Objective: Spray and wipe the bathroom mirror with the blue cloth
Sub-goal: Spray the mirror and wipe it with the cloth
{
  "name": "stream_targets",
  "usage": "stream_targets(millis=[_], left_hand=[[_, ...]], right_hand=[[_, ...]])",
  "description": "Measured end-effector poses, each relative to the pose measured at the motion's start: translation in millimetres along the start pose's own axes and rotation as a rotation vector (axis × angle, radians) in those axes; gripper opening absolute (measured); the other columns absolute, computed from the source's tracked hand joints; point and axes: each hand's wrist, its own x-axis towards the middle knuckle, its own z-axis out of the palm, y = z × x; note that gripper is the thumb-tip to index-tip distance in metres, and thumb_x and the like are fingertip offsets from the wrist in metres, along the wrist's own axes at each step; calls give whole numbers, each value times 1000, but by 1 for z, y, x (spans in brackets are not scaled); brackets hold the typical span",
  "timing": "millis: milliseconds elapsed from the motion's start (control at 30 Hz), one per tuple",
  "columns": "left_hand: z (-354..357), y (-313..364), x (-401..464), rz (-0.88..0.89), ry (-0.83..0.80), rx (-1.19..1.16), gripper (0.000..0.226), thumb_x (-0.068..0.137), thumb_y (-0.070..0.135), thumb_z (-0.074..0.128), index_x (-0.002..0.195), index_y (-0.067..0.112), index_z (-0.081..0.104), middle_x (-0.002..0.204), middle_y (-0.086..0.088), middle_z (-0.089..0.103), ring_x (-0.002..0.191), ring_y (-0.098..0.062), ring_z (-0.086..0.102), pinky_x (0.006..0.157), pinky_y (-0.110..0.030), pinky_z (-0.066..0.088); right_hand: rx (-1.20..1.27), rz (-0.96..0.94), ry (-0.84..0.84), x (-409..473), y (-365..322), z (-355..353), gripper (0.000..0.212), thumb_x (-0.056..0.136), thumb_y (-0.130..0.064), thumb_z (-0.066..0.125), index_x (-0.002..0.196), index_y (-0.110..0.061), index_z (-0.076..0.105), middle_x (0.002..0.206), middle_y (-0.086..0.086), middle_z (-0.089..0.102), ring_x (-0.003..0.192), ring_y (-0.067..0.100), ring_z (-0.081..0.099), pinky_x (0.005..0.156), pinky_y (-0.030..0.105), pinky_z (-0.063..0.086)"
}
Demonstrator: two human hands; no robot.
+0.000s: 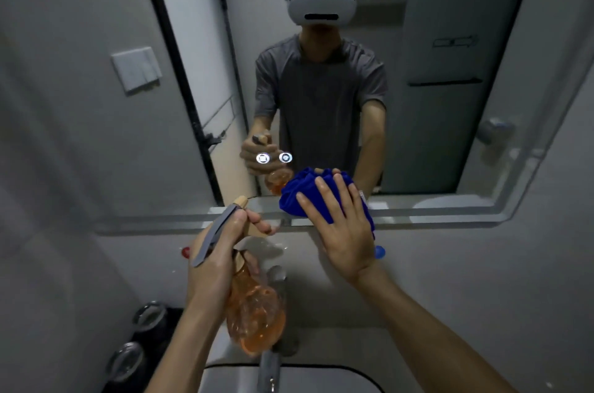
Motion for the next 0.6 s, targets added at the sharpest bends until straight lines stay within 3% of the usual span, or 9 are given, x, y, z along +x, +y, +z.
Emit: stream_targets(millis=[100,167,267,367,433,533,600], left_hand=[[-39,12,4,13,69,27,20,89,32,60,85,30,79,86,-15,74,76,-23,72,57,-23,52],[-68,19,9,-16,113,16,23,89,35,63,94,17,76,93,-26,72,67,-21,68,50,-21,51],[-108,28,18,0,144,27,26,92,34,62,93,10,73,91,-22,72,79,-32,70,45,-23,50],[-132,41,25,61,147,38,24,95,24,57,89,5,70,81,-13,72,82,-29,72,52,-26,55],[-149,51,31,68,138,14,29,88,30,61,91,2,69,82,-14,72,82,-31,72,53,-26,56],[-170,66,42,53,150,24,32,81,45,70,85,14,74,83,-12,73,86,-32,73,41,-27,50],[-179,73,48,60,147,40,31,86,44,69,85,14,74,84,-14,73,89,-35,73,40,-27,49]], right_hand=[[31,-11,-1,18,-40,15,40,107,-12,39,144,-21,51,153,16,40,145,41,30,121,54,21],[34,-19,6,27,-65,27,38,106,-15,43,142,-21,52,152,15,42,143,41,34,120,54,25],[48,-63,17,42,-99,42,36,107,-19,42,141,-22,54,150,14,44,141,40,38,116,54,32],[72,-109,-8,59,-130,51,39,109,-18,34,142,-22,54,151,13,45,141,38,37,114,54,36],[59,-131,-19,75,-146,56,42,108,-14,31,144,-22,51,153,13,42,143,38,34,115,55,35],[10,-149,27,118,-155,54,48,102,-9,45,148,-21,46,156,15,36,146,40,28,119,55,26],[-23,-123,96,160,-154,43,52,99,-8,53,148,-20,45,156,16,36,146,42,28,120,55,24]])
